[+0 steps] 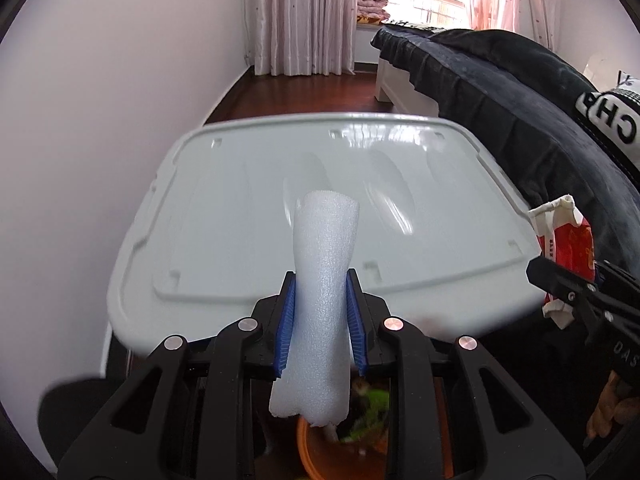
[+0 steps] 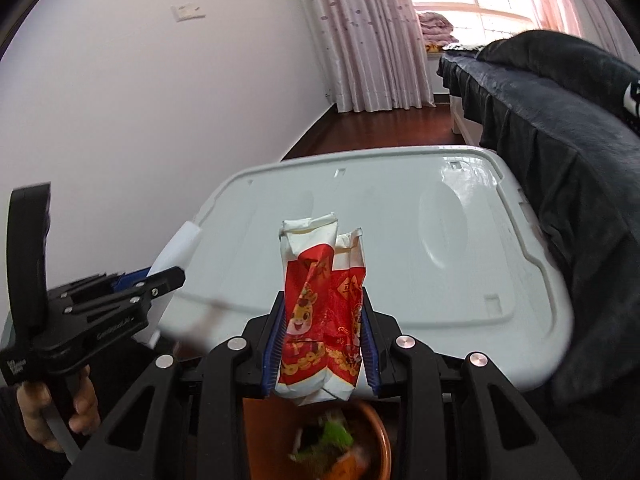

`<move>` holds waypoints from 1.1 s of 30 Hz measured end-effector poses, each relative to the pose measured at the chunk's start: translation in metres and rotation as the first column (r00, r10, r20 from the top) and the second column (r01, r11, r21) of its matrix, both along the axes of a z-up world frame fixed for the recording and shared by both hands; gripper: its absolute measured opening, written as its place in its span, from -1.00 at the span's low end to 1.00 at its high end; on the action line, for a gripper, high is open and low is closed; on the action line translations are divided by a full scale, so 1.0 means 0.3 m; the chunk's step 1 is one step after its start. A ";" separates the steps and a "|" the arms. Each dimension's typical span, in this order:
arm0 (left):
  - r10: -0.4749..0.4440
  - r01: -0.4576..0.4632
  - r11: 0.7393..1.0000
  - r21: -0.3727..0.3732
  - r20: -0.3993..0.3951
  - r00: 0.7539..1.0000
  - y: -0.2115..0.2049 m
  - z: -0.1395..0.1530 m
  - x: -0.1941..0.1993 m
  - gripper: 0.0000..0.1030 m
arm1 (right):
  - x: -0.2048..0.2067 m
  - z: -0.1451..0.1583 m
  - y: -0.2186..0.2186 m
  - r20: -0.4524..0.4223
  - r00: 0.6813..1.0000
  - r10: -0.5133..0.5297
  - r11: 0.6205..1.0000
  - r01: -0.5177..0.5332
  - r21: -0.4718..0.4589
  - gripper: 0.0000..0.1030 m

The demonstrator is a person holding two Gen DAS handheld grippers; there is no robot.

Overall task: Collect trash
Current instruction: 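Carry the paper packet and foam roll over the orange bucket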

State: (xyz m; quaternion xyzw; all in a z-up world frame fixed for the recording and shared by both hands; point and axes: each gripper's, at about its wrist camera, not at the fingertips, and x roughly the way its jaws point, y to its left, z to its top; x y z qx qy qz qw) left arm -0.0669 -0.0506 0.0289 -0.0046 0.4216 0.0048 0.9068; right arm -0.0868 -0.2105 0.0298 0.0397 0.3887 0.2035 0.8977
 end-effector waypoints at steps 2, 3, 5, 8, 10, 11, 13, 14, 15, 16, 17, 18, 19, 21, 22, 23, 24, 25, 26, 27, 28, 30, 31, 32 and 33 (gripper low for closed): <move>-0.003 0.003 1.000 -0.023 -0.017 1.000 0.003 -0.021 -0.041 -0.54 | -0.048 -0.012 0.013 -0.008 1.000 0.013 1.000 -0.013 -0.018 -0.35; -0.001 0.001 1.000 -0.030 -0.026 1.000 0.002 -0.036 -0.069 -0.54 | -0.074 -0.024 0.022 -0.022 0.999 0.026 1.000 -0.026 -0.018 -0.35; -0.009 0.008 1.000 -0.028 -0.036 0.999 -0.007 -0.058 -0.100 -0.54 | -0.114 -0.047 0.035 -0.043 0.998 0.042 0.999 -0.043 -0.018 -0.35; -0.022 0.021 1.000 -0.018 -0.055 0.998 -0.021 -0.100 -0.163 -0.54 | -0.181 -0.094 0.062 -0.090 0.993 0.074 0.997 -0.076 -0.022 -0.35; -0.030 0.027 0.999 -0.028 -0.082 0.996 -0.026 -0.130 -0.194 -0.54 | -0.213 -0.123 0.075 -0.119 0.989 0.090 0.995 -0.095 -0.036 -0.35; -0.033 0.030 0.999 -0.034 -0.095 0.995 -0.027 -0.144 -0.205 -0.54 | -0.227 -0.134 0.078 -0.131 0.987 0.093 0.994 -0.099 -0.040 -0.35; -0.035 0.029 0.999 -0.045 -0.130 0.991 -0.024 -0.179 -0.219 -0.54 | -0.247 -0.157 0.082 -0.164 0.982 0.097 0.994 -0.105 -0.043 -0.35; -0.037 0.030 0.998 -0.050 -0.148 0.988 -0.024 -0.194 -0.223 -0.54 | -0.256 -0.165 0.083 -0.175 0.980 0.096 0.993 -0.105 -0.045 -0.35; -0.040 0.032 0.998 -0.050 -0.172 0.984 -0.027 -0.213 -0.227 -0.54 | -0.265 -0.173 0.081 -0.187 0.978 0.094 0.994 -0.104 -0.046 -0.35; -0.043 0.034 0.998 -0.052 -0.190 0.981 -0.030 -0.227 -0.231 -0.54 | -0.271 -0.176 0.081 -0.193 0.977 0.092 0.994 -0.103 -0.047 -0.35; -0.051 0.040 0.998 -0.057 -0.202 0.978 -0.034 -0.238 -0.233 -0.53 | -0.271 -0.182 0.080 -0.201 0.976 0.086 0.994 -0.098 -0.049 -0.35; -0.062 0.050 0.997 -0.058 -0.218 0.974 -0.040 -0.251 -0.230 -0.53 | -0.270 -0.186 0.080 -0.205 0.975 0.083 0.994 -0.094 -0.049 -0.35; -0.067 0.056 0.997 -0.054 -0.230 0.971 -0.047 -0.264 -0.226 -0.53 | -0.263 -0.197 0.079 -0.216 0.973 0.075 0.995 -0.088 -0.051 -0.35; -0.075 0.063 0.997 -0.055 -0.259 0.963 -0.055 -0.297 -0.216 -0.52 | -0.241 -0.220 0.079 -0.241 0.969 0.058 0.996 -0.074 -0.059 -0.35; -0.079 0.065 0.996 -0.058 -0.276 0.958 -0.057 -0.313 -0.208 -0.52 | -0.226 -0.243 0.081 -0.264 0.963 0.047 0.996 -0.065 -0.058 -0.35; -0.077 0.062 0.996 -0.061 -0.300 0.951 -0.056 -0.336 -0.196 -0.51 | -0.210 -0.257 0.079 -0.281 0.959 0.040 0.997 -0.058 -0.058 -0.35; -0.075 0.058 0.996 -0.064 -0.313 0.947 -0.054 -0.350 -0.190 -0.51 | -0.200 -0.272 0.078 -0.296 0.955 0.033 0.997 -0.052 -0.057 -0.35; -0.073 0.053 0.996 -0.069 -0.325 0.943 -0.050 -0.364 -0.183 -0.51 | -0.188 -0.290 0.078 -0.313 0.949 0.025 0.997 -0.045 -0.056 -0.35; -0.067 0.044 0.996 -0.076 -0.341 0.938 -0.044 -0.381 -0.174 -0.50 | -0.181 -0.302 0.079 -0.325 0.945 0.023 0.998 -0.044 -0.055 -0.35; -0.062 0.036 0.996 -0.078 -0.352 0.934 -0.041 -0.390 -0.171 -0.50 | -0.172 -0.317 0.082 -0.341 0.940 0.023 0.998 -0.044 -0.053 -0.35; -0.059 0.031 0.996 -0.082 -0.362 0.930 -0.038 -0.401 -0.168 -0.50 | -0.165 -0.325 0.084 -0.349 0.937 0.025 0.998 -0.046 -0.052 -0.35; -0.055 0.024 0.996 -0.086 -0.382 0.923 -0.036 -0.417 -0.163 -0.50 | -0.160 -0.341 0.093 -0.368 0.929 0.033 0.997 -0.056 -0.053 -0.35; -0.055 0.023 0.996 -0.087 -0.387 0.920 -0.036 -0.422 -0.162 -0.50 | -0.158 -0.347 0.099 -0.375 0.926 0.038 0.997 -0.062 -0.053 -0.35; -0.056 0.024 0.996 -0.087 -0.391 0.919 -0.039 -0.426 -0.161 -0.49 | -0.158 -0.351 0.102 -0.379 0.924 0.041 0.996 -0.066 -0.053 -0.34; -0.057 0.026 0.996 -0.084 -0.395 0.917 -0.043 -0.429 -0.160 -0.49 | -0.157 -0.354 0.103 -0.382 0.923 0.041 0.996 -0.066 -0.053 -0.34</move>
